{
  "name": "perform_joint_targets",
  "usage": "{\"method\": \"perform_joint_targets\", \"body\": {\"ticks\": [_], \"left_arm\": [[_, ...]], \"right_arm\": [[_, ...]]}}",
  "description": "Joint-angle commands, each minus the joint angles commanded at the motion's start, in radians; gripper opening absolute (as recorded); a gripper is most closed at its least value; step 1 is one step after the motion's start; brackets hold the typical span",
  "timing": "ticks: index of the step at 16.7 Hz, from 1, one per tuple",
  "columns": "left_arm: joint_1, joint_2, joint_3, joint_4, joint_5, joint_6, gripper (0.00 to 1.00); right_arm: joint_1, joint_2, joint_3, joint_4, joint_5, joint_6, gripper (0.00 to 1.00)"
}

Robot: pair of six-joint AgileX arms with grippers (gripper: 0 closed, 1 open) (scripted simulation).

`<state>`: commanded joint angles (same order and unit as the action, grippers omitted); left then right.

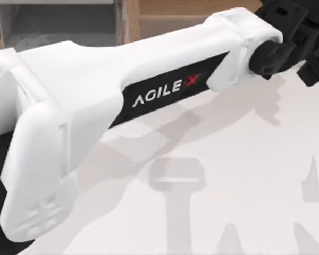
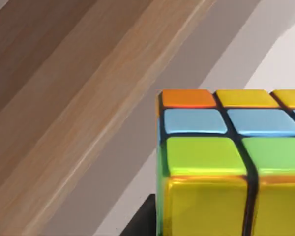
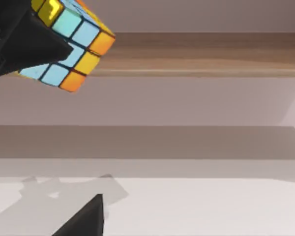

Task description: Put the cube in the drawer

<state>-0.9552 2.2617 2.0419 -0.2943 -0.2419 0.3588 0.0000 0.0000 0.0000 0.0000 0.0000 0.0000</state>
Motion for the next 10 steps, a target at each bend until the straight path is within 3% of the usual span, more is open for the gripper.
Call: {"method": "perform_joint_targets", "body": {"ticks": [5,10], "left_arm": [[0.075,-0.035,0.093,-0.387,0.107,0.044,0.00],[0.284,-0.057,0.207,-0.769,0.172,0.056,0.00]], "right_arm": [[0.000,0.000,0.000,0.000,0.000,0.000,1.00],[0.000,0.000,0.000,0.000,0.000,0.000,1.00]]}}
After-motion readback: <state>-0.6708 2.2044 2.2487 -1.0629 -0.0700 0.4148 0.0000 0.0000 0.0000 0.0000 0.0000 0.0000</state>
